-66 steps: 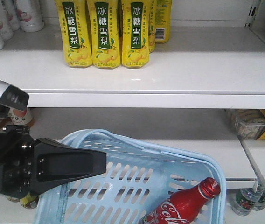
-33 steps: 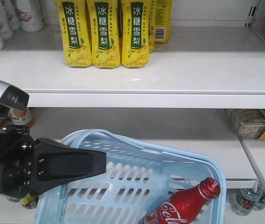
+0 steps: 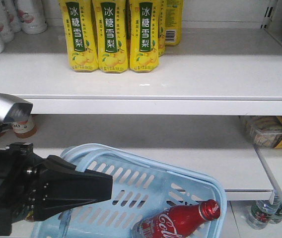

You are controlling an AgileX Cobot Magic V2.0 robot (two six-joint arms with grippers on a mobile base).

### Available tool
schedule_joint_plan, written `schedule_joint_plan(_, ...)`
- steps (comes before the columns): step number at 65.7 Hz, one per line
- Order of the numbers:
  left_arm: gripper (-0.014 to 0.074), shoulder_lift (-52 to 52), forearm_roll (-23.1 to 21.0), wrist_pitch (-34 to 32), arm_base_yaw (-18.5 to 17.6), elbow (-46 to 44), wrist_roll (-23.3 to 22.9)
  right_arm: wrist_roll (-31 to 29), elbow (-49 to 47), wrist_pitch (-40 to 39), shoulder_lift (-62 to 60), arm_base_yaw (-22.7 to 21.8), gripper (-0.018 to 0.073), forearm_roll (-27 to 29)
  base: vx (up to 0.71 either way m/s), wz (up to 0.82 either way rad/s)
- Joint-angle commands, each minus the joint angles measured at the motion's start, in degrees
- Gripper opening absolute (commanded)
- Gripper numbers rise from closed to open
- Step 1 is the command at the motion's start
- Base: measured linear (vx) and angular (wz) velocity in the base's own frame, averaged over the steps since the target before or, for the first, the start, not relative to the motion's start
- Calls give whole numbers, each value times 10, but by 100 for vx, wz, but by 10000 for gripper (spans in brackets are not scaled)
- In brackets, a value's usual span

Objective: Place coke in basket with both arms
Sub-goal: 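Swing the basket with the bottle toward the robot with the left gripper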

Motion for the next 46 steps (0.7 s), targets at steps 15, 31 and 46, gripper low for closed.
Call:
schedule_joint_plan(15,-6,-7,-93,48,-4,11,30,-2,-15,-41,7,-3,-6,4,0,0)
schedule_joint_plan(31,-6,-52,-182,115,-4,74,256,-2,-15,-41,7,-3,-6,4,0,0)
schedule_joint_plan(46,-6,-109,-345,204,-4,161,434,-2,-15,-41,7,-3,-6,4,0,0)
